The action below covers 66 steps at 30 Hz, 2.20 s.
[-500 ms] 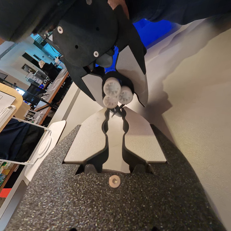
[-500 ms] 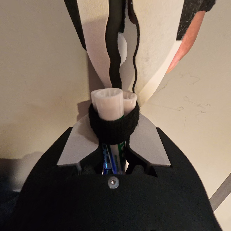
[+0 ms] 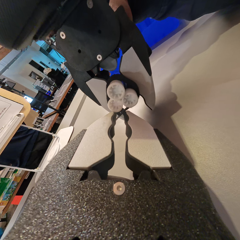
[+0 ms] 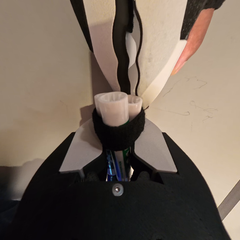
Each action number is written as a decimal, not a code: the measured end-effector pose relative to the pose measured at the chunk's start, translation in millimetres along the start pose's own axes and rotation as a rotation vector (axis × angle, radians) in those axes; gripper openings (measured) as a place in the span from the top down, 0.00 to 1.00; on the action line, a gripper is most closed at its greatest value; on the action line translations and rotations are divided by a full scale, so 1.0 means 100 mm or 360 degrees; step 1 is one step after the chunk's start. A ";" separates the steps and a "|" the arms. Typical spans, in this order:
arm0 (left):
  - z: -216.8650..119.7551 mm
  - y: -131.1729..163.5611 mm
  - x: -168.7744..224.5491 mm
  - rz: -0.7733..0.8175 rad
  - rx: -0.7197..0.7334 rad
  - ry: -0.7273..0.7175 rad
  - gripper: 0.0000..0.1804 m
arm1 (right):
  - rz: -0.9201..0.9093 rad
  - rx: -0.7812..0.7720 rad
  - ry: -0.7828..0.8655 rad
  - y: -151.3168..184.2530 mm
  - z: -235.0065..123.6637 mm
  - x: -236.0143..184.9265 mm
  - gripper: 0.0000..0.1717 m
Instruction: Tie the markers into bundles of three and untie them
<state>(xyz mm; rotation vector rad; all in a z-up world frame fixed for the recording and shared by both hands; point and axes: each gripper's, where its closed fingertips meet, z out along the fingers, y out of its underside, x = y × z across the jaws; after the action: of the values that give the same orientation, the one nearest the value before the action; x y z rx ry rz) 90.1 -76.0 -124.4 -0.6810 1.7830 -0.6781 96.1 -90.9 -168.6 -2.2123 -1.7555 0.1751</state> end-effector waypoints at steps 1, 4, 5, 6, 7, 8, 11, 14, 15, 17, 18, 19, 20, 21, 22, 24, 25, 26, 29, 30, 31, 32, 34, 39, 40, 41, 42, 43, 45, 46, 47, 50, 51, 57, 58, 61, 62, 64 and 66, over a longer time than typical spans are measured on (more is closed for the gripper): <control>0.00 0.00 0.00 0.0008 0.0002 -0.0002 0.94 | 0.0000 0.0003 0.0001 0.00 0.00 0.00 0.75; 0.00 -0.01 0.00 0.0029 0.0008 -0.0003 0.94 | 0.0000 0.0008 0.0000 0.00 -0.01 0.00 0.75; 0.00 -0.01 0.00 0.0035 0.0010 0.0000 0.94 | -0.0002 0.0009 -0.0001 0.00 -0.01 0.00 0.75; 0.00 -0.01 0.01 0.0042 0.0014 0.0001 0.94 | -0.0004 0.0010 -0.0001 -0.01 -0.01 0.00 0.75; -0.01 -0.01 0.01 0.0051 0.0018 0.0004 0.95 | -0.0005 0.0012 0.0000 -0.01 -0.01 0.00 0.75; -0.01 -0.01 0.01 0.0060 0.0024 0.0008 0.95 | -0.0006 0.0015 -0.0001 -0.01 -0.01 0.00 0.75; -0.02 -0.02 0.02 0.0094 0.0041 0.0012 0.95 | -0.0014 0.0022 -0.0002 -0.02 -0.01 -0.01 0.75; -0.02 -0.02 0.02 0.0143 0.0049 0.0006 0.96 | -0.0022 0.0028 -0.0004 -0.03 -0.01 -0.02 0.75; -0.03 -0.02 0.02 0.0157 0.0053 0.0006 0.96 | -0.0025 0.0031 -0.0005 -0.03 -0.01 -0.02 0.75; -0.03 -0.03 0.02 0.0189 0.0061 0.0003 0.96 | -0.0028 0.0036 -0.0010 -0.04 -0.01 -0.02 0.75; -0.03 -0.03 0.03 0.0207 0.0064 -0.0001 0.96 | -0.0031 0.0038 -0.0010 -0.05 -0.01 -0.02 0.75; -0.03 -0.03 0.02 0.0225 0.0065 -0.0006 0.96 | -0.0034 0.0041 -0.0009 -0.05 -0.01 -0.02 0.75; -0.04 -0.03 0.02 0.0243 0.0069 -0.0014 0.96 | -0.0036 0.0044 -0.0010 -0.06 -0.01 -0.02 0.75; -0.04 -0.04 0.02 0.0261 0.0074 -0.0021 0.97 | -0.0039 0.0048 -0.0010 -0.06 -0.01 -0.02 0.75; -0.04 -0.05 0.02 0.0280 0.0080 -0.0028 0.97 | -0.0043 0.0052 -0.0011 -0.06 -0.01 -0.03 0.75; -0.05 -0.06 0.02 0.0315 0.0093 -0.0047 0.97 | -0.0048 0.0061 -0.0009 -0.07 -0.01 -0.03 0.75; -0.05 -0.07 0.02 0.0332 0.0100 -0.0056 0.97 | -0.0051 0.0065 -0.0009 -0.08 -0.02 -0.03 0.75; -0.05 -0.08 0.02 0.0350 0.0108 -0.0065 0.97 | -0.0054 0.0070 -0.0011 -0.08 -0.02 -0.03 0.75; -0.06 -0.09 0.02 0.0406 0.0121 -0.0087 0.97 | -0.0060 0.0075 -0.0022 -0.09 -0.02 -0.04 0.75; -0.07 -0.09 0.02 0.0419 0.0122 -0.0093 0.97 | -0.0062 0.0073 -0.0023 -0.10 -0.02 -0.04 0.75; -0.07 -0.09 0.03 0.0423 0.0125 -0.0093 0.97 | -0.0063 0.0071 -0.0028 -0.10 -0.01 -0.05 0.75; -0.07 -0.09 0.03 0.0425 0.0132 -0.0092 0.97 | -0.0065 0.0072 -0.0034 -0.10 -0.01 -0.05 0.75; -0.07 -0.09 0.03 0.0428 0.0136 -0.0096 0.97 | -0.0070 0.0075 -0.0032 -0.11 -0.01 -0.05 0.75; -0.08 -0.11 0.02 0.0418 0.0145 -0.0097 0.97 | -0.0082 0.0083 -0.0026 -0.12 -0.01 -0.04 0.75; -0.08 -0.11 0.03 0.0414 0.0146 -0.0095 0.98 | -0.0085 0.0081 -0.0024 -0.12 -0.01 -0.04 0.75; -0.08 -0.11 0.03 0.0411 0.0147 -0.0091 0.98 | -0.0087 0.0079 -0.0024 -0.12 -0.01 -0.04 0.75; -0.08 -0.11 0.03 0.0408 0.0149 -0.0089 0.98 | -0.0090 0.0079 -0.0023 -0.12 -0.01 -0.04 0.75; -0.08 -0.11 0.03 0.0404 0.0154 -0.0084 0.98 | -0.0092 0.0080 -0.0025 -0.12 -0.01 -0.04 0.75; -0.08 -0.12 0.03 0.0394 0.0164 -0.0074 0.98 | -0.0096 0.0082 -0.0026 -0.13 -0.01 -0.04 0.75; -0.09 -0.12 0.03 0.0391 0.0168 -0.0070 0.98 | -0.0097 0.0084 -0.0027 -0.13 -0.01 -0.03 0.75; -0.09 -0.12 0.04 0.0392 0.0174 -0.0067 0.98 | -0.0101 0.0085 -0.0027 -0.13 -0.01 -0.04 0.75; -0.10 -0.14 0.05 0.0433 0.0184 -0.0073 0.98 | -0.0113 0.0088 -0.0036 -0.15 -0.01 -0.05 0.75; -0.11 -0.15 0.06 0.0449 0.0187 -0.0075 0.98 | -0.0117 0.0087 -0.0045 -0.16 -0.01 -0.06 0.75; -0.16 -0.19 0.11 0.0598 0.0191 -0.0116 0.98 | -0.0167 0.0060 -0.0064 -0.19 0.00 -0.12 0.76; -0.17 -0.19 0.12 0.0627 0.0191 -0.0126 0.98 | -0.0175 0.0056 -0.0067 -0.20 0.00 -0.13 0.75; -0.21 -0.21 0.15 0.0744 0.0192 -0.0174 0.99 | -0.0197 0.0050 -0.0081 -0.23 0.00 -0.17 0.75; -0.22 -0.22 0.15 0.0780 0.0194 -0.0191 0.99 | -0.0205 0.0052 -0.0087 -0.25 0.00 -0.18 0.75; -0.24 -0.24 0.16 0.0843 0.0198 -0.0222 0.99 | -0.0213 0.0055 -0.0098 -0.27 0.00 -0.20 0.75; -0.26 -0.25 0.18 0.0912 0.0207 -0.0250 0.99 | -0.0219 0.0061 -0.0113 -0.28 0.00 -0.22 0.75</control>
<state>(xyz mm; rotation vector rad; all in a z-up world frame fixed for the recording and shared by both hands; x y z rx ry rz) 63.4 -102.2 -110.1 -0.1119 1.6596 -0.3334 64.3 -106.7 -162.1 -2.0737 -1.9177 0.2564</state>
